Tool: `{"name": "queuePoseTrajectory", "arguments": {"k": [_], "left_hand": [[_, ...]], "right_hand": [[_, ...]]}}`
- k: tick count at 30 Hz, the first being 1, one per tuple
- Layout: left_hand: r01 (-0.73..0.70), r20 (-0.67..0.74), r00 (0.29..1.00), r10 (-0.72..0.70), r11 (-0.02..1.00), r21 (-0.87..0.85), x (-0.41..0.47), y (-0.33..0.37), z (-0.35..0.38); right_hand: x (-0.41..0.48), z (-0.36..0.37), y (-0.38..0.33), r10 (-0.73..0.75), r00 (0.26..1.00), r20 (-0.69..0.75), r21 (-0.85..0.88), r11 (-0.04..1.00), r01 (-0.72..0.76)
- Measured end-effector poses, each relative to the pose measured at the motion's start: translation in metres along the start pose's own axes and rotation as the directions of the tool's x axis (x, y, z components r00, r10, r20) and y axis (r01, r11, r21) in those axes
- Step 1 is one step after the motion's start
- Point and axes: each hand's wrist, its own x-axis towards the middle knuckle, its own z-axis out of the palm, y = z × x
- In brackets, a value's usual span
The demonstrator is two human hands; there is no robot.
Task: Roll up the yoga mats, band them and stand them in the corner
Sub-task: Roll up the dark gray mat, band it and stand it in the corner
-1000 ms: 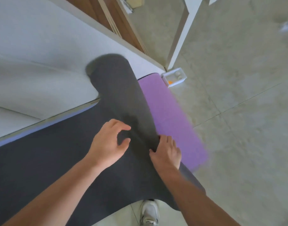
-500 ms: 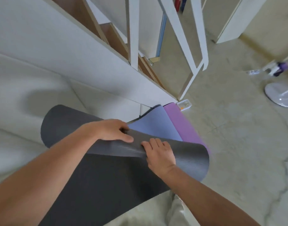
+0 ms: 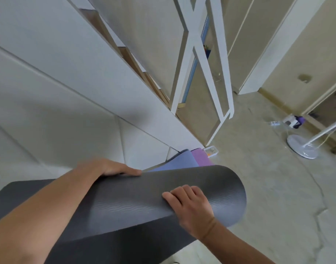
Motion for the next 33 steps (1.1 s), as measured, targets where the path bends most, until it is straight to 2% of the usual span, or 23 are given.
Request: {"name": "queuePoseTrajectory", "arguments": {"k": [4,6,9,11,13,15,17,18,20,22,23,24,26,30,33], "left_hand": [[-0.071,0.018,0.997,0.072,0.997,-0.013,-0.029,0.002,-0.005],[-0.133,0.023,0.991,0.132,0.989,0.061,-0.044,0.007,-0.013],[-0.237,-0.152,0.952,0.267,0.953,0.188,-0.064,0.014,-0.023],[-0.299,-0.296,0.883,0.365,0.922,0.245,-0.085,0.023,-0.029],[-0.300,-0.421,0.796,0.436,0.887,0.351,-0.107,0.037,-0.032],[-0.188,-0.516,0.684,0.516,0.808,0.559,-0.130,0.049,-0.025],[0.026,-0.562,0.550,0.618,0.660,0.751,-0.148,0.055,-0.015],[0.118,-0.562,0.498,0.660,0.591,0.798,-0.155,0.056,-0.012],[0.215,-0.561,0.444,0.699,0.525,0.824,-0.174,0.059,-0.018],[0.241,-0.568,0.407,0.715,0.516,0.822,-0.204,0.066,-0.032],[0.249,-0.569,0.388,0.725,0.512,0.822,-0.220,0.071,-0.038],[0.264,-0.577,0.364,0.732,0.513,0.817,-0.236,0.075,-0.044],[0.303,-0.615,0.309,0.725,0.538,0.787,-0.267,0.084,-0.054],[0.347,-0.731,0.173,0.660,0.654,0.672,-0.323,0.096,-0.073],[0.354,-0.785,0.121,0.608,0.712,0.606,-0.359,0.103,-0.081]], "right_hand": [[-0.002,-0.004,-0.005,-0.002,1.000,0.002,-0.045,0.999,0.002],[0.000,-0.005,-0.009,0.023,0.999,-0.029,-0.037,0.999,-0.024],[0.007,-0.009,-0.013,0.053,0.998,-0.045,-0.027,0.998,-0.055],[0.013,-0.014,-0.012,0.080,0.996,0.028,0.016,0.997,-0.081],[0.025,-0.025,-0.004,0.127,0.990,0.065,0.112,0.985,-0.134],[0.048,-0.042,0.012,0.219,0.976,0.006,0.247,0.945,-0.214],[0.078,-0.065,0.034,0.323,0.946,-0.033,0.267,0.915,-0.303],[0.097,-0.082,0.046,0.360,0.933,0.011,0.214,0.910,-0.354],[0.135,-0.120,0.068,0.363,0.896,0.255,0.153,0.900,-0.408],[0.174,-0.157,0.088,0.252,0.798,0.548,0.229,0.872,-0.432],[0.192,-0.173,0.097,0.194,0.756,0.626,0.245,0.871,-0.426],[0.207,-0.187,0.106,0.155,0.745,0.649,0.250,0.882,-0.401],[0.236,-0.213,0.117,0.133,0.789,0.600,0.247,0.907,-0.340],[0.279,-0.251,0.129,0.149,0.928,0.342,0.225,0.946,-0.235],[0.301,-0.271,0.133,0.151,0.973,0.172,0.182,0.966,-0.182]]}}
